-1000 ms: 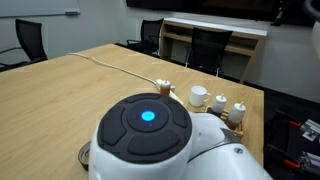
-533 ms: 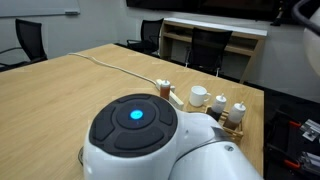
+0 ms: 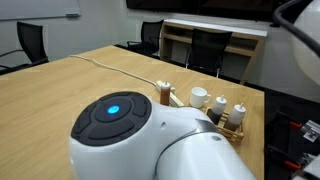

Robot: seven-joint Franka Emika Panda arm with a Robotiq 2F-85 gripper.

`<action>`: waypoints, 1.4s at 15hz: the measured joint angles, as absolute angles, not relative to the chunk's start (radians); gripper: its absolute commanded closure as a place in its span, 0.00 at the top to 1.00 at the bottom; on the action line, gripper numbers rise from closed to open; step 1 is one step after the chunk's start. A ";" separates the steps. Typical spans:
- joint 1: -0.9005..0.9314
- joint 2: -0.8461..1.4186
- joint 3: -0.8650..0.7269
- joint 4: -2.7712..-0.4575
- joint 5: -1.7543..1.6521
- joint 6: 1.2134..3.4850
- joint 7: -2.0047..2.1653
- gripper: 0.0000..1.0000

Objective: Align the blue and orange legos together then put the purple legos on top of the blue and orange legos

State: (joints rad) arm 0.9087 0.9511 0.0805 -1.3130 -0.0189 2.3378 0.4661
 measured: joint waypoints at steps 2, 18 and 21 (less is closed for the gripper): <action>0.904 0.955 0.086 -1.302 -0.017 2.313 0.466 0.44; 0.905 0.986 0.061 -1.289 -0.031 2.358 0.468 1.00; 0.913 0.945 0.054 -1.298 -0.034 2.361 0.478 1.00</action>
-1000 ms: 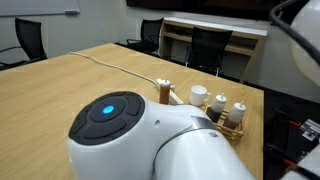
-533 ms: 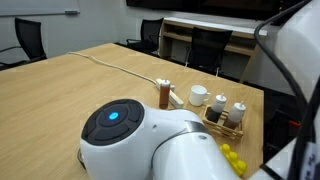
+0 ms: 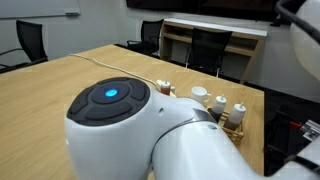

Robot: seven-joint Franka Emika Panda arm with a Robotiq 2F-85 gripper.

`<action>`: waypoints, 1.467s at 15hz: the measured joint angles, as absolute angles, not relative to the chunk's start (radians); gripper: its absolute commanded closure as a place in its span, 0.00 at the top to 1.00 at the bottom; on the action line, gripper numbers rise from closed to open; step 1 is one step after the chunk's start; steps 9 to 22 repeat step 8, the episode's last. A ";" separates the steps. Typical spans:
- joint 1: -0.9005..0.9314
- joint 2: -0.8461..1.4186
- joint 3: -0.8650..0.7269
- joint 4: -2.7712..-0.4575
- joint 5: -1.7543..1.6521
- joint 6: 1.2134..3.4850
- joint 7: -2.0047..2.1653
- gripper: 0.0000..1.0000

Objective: Align the blue and orange legos together then put the purple legos on top of the blue and orange legos

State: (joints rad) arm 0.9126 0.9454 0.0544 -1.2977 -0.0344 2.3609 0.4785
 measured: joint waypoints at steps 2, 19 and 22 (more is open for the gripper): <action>0.915 0.915 0.043 -1.316 -0.039 2.363 0.496 1.00; 0.917 0.922 0.041 -1.316 -0.039 2.363 0.498 1.00; 0.917 0.922 0.041 -1.316 -0.039 2.363 0.498 1.00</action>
